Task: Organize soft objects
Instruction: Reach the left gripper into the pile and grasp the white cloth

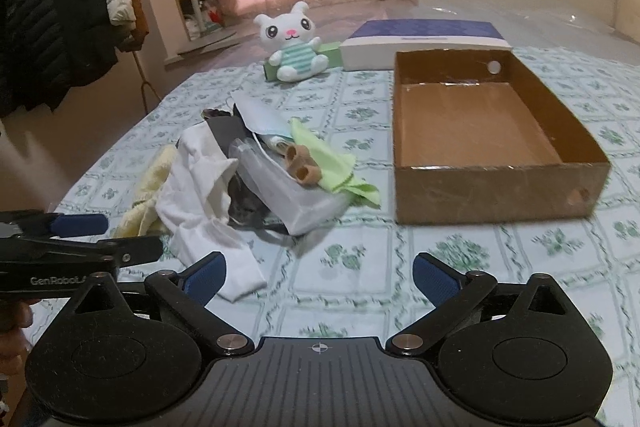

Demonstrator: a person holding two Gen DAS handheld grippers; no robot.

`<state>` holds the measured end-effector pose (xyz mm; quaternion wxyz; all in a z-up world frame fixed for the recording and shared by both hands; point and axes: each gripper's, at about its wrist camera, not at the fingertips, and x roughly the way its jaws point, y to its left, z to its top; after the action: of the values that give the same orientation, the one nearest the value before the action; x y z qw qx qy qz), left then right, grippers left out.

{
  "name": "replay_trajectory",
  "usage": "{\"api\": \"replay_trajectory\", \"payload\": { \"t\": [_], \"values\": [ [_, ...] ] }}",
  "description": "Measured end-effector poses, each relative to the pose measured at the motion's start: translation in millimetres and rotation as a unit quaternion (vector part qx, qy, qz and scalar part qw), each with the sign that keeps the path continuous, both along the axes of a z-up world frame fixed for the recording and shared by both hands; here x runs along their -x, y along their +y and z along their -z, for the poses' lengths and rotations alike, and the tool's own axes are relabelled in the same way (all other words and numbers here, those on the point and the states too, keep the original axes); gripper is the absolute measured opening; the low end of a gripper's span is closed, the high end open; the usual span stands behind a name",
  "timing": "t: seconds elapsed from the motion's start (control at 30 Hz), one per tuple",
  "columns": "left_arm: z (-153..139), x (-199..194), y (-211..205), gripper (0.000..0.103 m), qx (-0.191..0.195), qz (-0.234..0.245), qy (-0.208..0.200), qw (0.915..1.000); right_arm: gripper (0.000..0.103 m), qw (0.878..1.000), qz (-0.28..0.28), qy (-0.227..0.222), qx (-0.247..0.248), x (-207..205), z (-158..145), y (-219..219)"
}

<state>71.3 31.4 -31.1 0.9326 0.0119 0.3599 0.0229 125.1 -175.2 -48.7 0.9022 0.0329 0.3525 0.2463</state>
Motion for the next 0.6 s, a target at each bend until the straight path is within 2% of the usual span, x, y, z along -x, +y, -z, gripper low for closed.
{"api": "replay_trajectory", "payload": {
  "t": [0.4,0.6],
  "values": [
    [11.2,-56.5,7.2,0.078,-0.027,0.016,-0.038,0.9988,0.083,1.000,-0.021,-0.012,-0.003,-50.2,8.7,21.0],
    [16.8,-78.0,7.8,0.078,-0.036,0.034,-0.046,0.9977,0.082,1.000,-0.012,-0.008,-0.013,-63.5,12.1,20.0]
  ]
}}
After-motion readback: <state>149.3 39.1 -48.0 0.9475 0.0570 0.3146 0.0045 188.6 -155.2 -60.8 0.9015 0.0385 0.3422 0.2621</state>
